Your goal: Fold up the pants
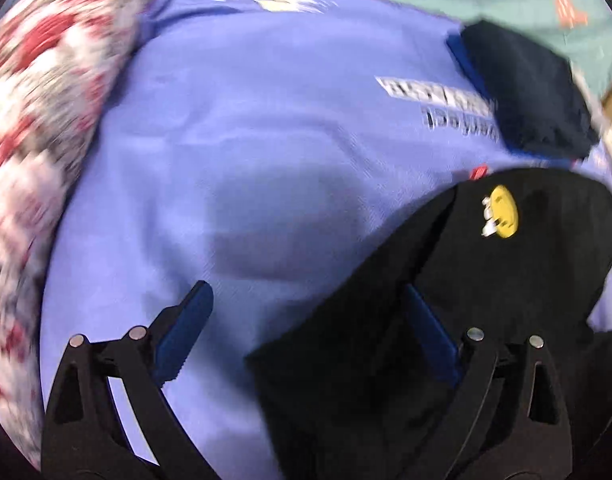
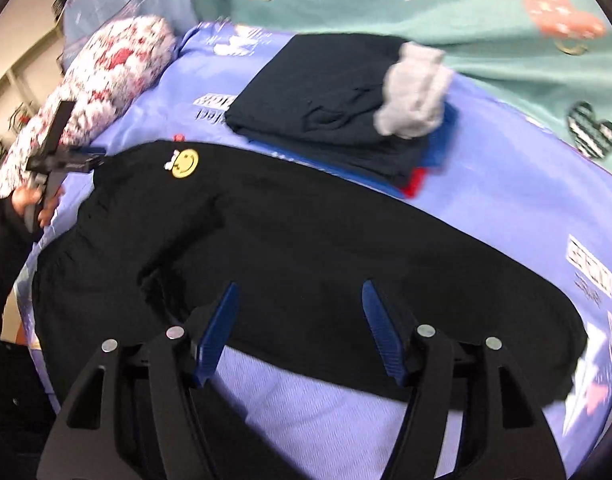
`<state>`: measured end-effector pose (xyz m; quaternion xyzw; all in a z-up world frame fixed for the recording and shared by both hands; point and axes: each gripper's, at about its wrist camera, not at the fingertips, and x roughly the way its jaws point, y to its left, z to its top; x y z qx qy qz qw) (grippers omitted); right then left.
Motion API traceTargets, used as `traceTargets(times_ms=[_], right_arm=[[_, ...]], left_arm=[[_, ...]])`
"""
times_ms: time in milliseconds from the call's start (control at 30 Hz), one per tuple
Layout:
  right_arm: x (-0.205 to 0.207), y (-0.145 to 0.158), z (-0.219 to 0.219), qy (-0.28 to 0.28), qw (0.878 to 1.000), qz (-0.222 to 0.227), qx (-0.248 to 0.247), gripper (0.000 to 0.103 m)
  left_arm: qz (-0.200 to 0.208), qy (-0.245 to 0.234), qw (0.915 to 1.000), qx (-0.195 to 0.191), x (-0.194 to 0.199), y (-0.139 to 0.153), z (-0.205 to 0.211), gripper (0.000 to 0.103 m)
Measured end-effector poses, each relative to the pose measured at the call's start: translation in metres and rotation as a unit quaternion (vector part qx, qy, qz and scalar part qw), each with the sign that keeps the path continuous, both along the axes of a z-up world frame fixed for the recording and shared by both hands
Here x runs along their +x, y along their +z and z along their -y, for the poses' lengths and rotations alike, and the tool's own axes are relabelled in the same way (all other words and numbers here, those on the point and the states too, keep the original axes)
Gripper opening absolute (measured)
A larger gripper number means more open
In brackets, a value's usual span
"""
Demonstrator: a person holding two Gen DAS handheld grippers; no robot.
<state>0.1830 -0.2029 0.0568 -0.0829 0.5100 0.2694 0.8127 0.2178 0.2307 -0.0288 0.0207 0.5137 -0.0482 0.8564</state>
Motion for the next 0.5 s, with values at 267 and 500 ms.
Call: traceTargets(times_ms=[267, 500], right_arm=[[0.024, -0.015, 0.0, 0.003, 1.0, -0.002, -0.01, 0.065], [0.044, -0.017, -0.01, 0.045, 0.996, 0.05, -0.053, 0.065]], left_arm=[[0.011, -0.089, 0.996, -0.007, -0.021, 0.016, 0.035, 0.01], [0.053, -0.117, 0.9911, -0.035, -0.07, 0.057, 0.048, 0.01]])
